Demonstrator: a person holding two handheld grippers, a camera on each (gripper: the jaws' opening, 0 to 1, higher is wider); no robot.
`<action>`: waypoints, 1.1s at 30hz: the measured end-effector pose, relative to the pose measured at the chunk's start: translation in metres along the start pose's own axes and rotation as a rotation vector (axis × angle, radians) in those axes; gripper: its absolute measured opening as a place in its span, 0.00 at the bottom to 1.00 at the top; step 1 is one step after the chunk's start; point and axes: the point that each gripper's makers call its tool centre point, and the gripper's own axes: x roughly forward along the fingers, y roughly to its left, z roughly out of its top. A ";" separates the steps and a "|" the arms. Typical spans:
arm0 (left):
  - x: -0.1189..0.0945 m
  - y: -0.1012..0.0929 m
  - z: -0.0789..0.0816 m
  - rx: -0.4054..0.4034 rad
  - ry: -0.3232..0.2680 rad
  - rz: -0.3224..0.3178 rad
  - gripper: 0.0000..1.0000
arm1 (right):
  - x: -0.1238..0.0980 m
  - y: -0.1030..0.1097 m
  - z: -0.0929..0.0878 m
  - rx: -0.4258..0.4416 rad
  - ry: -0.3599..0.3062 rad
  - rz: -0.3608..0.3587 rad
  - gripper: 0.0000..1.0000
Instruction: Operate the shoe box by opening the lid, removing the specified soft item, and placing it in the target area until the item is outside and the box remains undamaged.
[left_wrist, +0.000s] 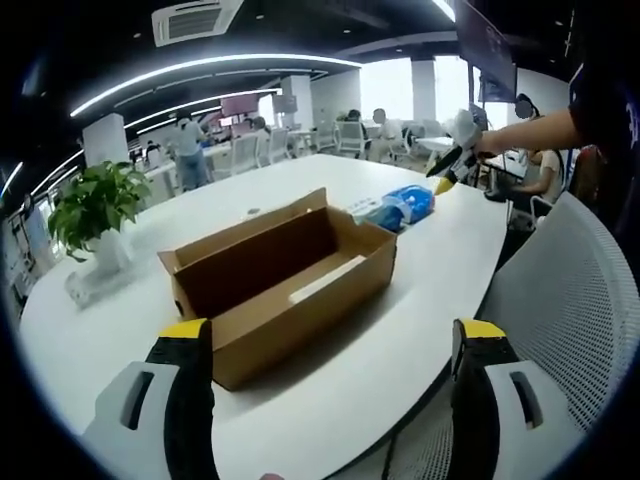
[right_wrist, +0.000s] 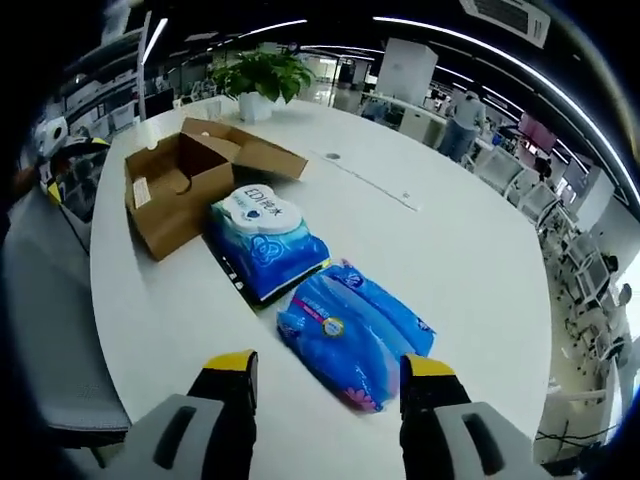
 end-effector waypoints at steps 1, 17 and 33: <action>0.000 0.000 0.000 -0.001 0.000 0.000 0.99 | 0.000 0.003 0.003 -0.011 0.000 0.011 0.56; -0.005 0.006 0.005 -0.019 -0.012 0.027 0.99 | 0.002 0.056 0.063 -0.157 -0.034 0.172 0.59; -0.015 0.003 0.010 -0.032 -0.038 0.059 0.99 | 0.020 0.101 0.112 -0.271 -0.087 0.274 0.58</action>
